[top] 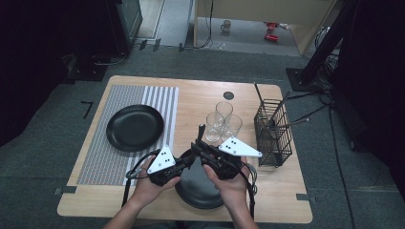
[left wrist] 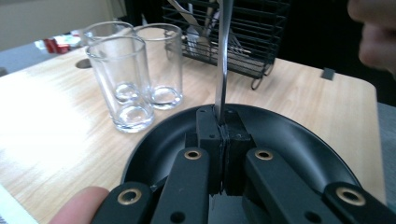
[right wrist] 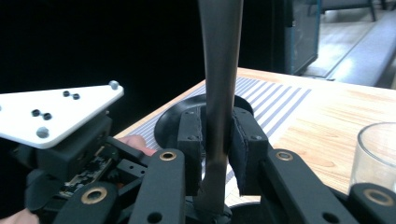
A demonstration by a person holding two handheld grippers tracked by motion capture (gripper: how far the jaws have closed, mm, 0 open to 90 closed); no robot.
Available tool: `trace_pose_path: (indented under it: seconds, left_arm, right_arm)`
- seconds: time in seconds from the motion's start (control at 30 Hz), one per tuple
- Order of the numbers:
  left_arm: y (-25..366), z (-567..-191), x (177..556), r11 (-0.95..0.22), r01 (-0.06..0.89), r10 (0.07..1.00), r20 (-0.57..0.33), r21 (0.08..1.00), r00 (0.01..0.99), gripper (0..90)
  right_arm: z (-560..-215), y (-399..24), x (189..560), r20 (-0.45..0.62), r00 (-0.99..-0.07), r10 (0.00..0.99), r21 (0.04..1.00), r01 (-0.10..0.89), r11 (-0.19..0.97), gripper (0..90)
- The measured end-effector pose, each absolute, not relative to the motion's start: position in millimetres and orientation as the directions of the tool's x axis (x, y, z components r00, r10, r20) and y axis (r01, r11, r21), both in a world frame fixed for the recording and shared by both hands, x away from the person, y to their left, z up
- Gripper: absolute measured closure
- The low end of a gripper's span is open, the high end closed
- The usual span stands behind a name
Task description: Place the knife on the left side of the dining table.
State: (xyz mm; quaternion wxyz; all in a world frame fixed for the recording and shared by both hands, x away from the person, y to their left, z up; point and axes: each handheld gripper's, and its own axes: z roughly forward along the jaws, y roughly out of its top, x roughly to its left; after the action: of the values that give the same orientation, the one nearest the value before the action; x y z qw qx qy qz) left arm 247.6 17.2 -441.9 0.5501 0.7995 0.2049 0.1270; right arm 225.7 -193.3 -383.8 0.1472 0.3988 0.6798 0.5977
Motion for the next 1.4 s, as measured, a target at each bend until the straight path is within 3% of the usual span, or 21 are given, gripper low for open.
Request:
trace_pose_path:
  seconds: [0.27, 0.5, 0.73, 1.4]
  left_arm:
    - [19.4, -441.3, 247.5, -0.298, 0.196, 0.428, -0.053, 0.934, 0.902, 89.0]
    - [28.3, -431.6, 246.5, -0.287, 0.215, 0.407, -0.085, 0.933, 0.91, 68.7]
    - [40.2, -415.4, 246.8, -0.272, 0.228, 0.398, -0.107, 0.935, 0.911, 58.9]
    - [47.0, -365.4, 256.4, -0.172, 0.221, 0.432, -0.128, 0.96, 0.893, 56.9]
  right_arm:
    - [-383.4, -190.2, 221.6, 0.249, -0.626, 0.739, 0.941, 0.338, -0.031, 80.7]
    - [-385.0, -188.1, 220.8, 0.215, -0.632, 0.745, 0.944, 0.328, 0.006, 80.8]
    - [-385.8, -187.5, 219.7, 0.196, -0.633, 0.749, 0.948, 0.318, 0.021, 80.8]
    - [-394.2, -180.8, 217.3, 0.18, -0.643, 0.745, 0.945, 0.323, 0.05, 80.7]
